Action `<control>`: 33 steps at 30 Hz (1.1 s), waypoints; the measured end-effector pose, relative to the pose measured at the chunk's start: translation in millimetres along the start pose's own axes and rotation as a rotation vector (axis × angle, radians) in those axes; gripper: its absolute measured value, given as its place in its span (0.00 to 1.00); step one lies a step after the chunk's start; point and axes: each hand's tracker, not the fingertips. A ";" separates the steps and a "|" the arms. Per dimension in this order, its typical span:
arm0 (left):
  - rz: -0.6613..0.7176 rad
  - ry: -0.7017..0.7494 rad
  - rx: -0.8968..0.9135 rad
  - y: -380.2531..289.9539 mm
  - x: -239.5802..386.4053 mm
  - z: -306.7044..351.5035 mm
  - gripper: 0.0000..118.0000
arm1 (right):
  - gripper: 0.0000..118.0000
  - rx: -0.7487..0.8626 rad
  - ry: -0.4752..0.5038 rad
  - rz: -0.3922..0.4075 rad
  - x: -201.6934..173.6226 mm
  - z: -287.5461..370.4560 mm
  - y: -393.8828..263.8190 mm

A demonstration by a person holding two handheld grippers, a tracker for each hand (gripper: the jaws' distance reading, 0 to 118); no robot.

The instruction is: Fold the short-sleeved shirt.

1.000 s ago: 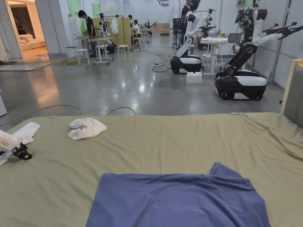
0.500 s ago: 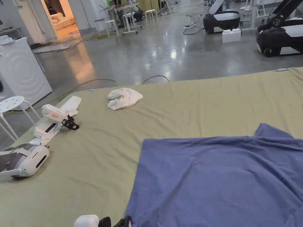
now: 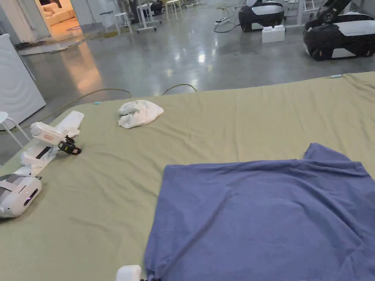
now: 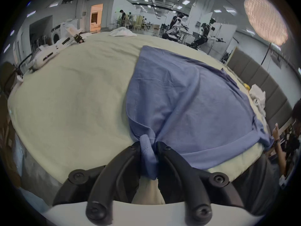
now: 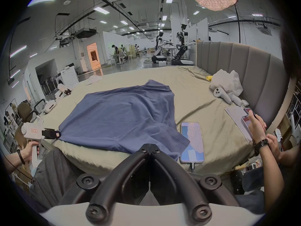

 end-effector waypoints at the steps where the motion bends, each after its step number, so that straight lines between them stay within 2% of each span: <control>1: -0.027 0.000 -0.009 0.5 2.6 0.6 0.16 | 0.00 -0.006 -0.010 -0.003 1.9 0.7 -0.5; 3: -0.043 0.007 -0.036 5.2 4.0 -1.3 0.16 | 0.01 -0.020 -0.031 -0.023 10.3 -3.1 -0.9; 4: -0.044 0.008 -0.054 8.2 4.1 -2.6 0.16 | 0.10 -0.031 -0.034 -0.048 15.5 -6.7 -0.8; 5: -0.041 0.007 -0.068 10.7 4.3 -3.6 0.16 | 0.28 -0.059 -0.027 -0.097 17.7 -8.6 3.0; 6: -0.036 0.006 -0.085 14.1 1.2 -7.1 0.16 | 0.57 -0.098 -0.013 -0.140 24.3 -15.9 3.9; 7: -0.031 0.006 -0.091 15.4 1.1 -7.4 0.16 | 0.65 -0.109 -0.012 -0.167 28.9 -22.9 3.2; 11: -0.027 0.019 -0.093 13.7 4.0 -6.4 0.16 | 0.63 -0.155 -0.045 -0.187 39.6 -55.5 -5.9; 17: -0.022 0.030 -0.077 11.0 3.8 -5.8 0.16 | 0.61 -0.317 0.014 -0.198 44.1 -102.6 -18.9; 19: 0.006 0.024 -0.065 7.8 3.9 -3.4 0.16 | 0.38 -0.352 0.016 -0.186 41.7 -110.9 -24.3; 20: 0.002 0.023 -0.065 7.7 4.4 -3.2 0.16 | 0.18 -0.368 0.009 -0.173 39.1 -112.6 -25.0; 21: -0.003 0.024 -0.064 8.2 5.1 -3.0 0.16 | 0.09 -0.354 0.014 -0.176 37.7 -109.2 -25.0; 25: -0.047 0.030 -0.062 9.9 4.0 -3.8 0.15 | 0.05 -0.276 0.014 -0.141 33.5 -92.8 -14.4; 27: -0.053 0.006 -0.038 10.8 1.0 8.3 0.12 | 0.05 -0.197 0.025 -0.171 33.6 -80.1 -4.4; 30: 0.014 -0.003 0.131 22.5 4.9 46.7 0.12 | 0.05 -0.131 0.032 -0.166 33.8 -76.4 22.5; 33: 0.063 -0.044 0.161 68.1 9.0 54.5 0.12 | 0.05 -0.087 0.022 -0.123 30.3 -96.8 63.7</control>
